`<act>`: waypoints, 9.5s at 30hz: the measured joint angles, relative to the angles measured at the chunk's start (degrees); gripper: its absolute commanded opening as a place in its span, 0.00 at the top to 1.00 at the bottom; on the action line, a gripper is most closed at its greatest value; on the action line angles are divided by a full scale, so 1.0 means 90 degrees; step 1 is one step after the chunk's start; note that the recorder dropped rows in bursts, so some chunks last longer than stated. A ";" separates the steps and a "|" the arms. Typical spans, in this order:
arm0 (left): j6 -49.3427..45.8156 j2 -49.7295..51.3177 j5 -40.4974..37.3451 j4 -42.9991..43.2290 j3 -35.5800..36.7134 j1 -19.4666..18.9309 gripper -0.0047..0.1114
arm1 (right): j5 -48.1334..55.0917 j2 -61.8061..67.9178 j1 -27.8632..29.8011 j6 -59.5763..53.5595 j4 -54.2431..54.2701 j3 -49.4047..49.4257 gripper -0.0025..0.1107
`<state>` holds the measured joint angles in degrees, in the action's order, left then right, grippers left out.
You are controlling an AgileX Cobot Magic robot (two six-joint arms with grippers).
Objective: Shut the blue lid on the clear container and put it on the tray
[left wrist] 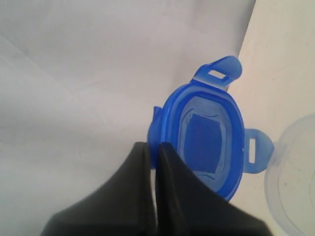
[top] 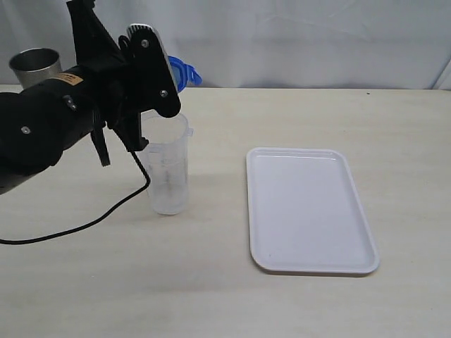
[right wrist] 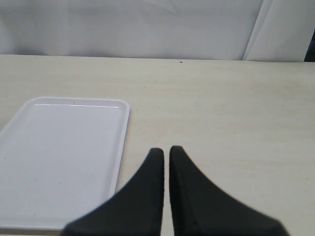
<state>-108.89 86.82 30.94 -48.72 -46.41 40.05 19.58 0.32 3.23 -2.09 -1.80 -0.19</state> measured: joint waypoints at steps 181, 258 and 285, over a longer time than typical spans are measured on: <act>-0.1347 -0.0204 -0.0271 -0.1982 0.0332 0.0649 0.96 | 0.0000 0.0000 0.0000 0.0000 0.0000 0.0000 0.94; -0.1347 -0.0837 -0.1019 -0.2601 0.0850 0.0649 0.96 | 0.0000 0.0000 0.0000 0.0000 0.0000 0.0000 0.94; -0.1347 -0.0837 -0.1282 -0.2382 0.0850 0.0649 0.96 | 0.0000 0.0000 0.0000 0.0000 0.0000 0.0000 0.94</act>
<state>-121.02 79.29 19.41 -70.15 -38.76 45.90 19.58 0.32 3.23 -2.09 -1.80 -0.19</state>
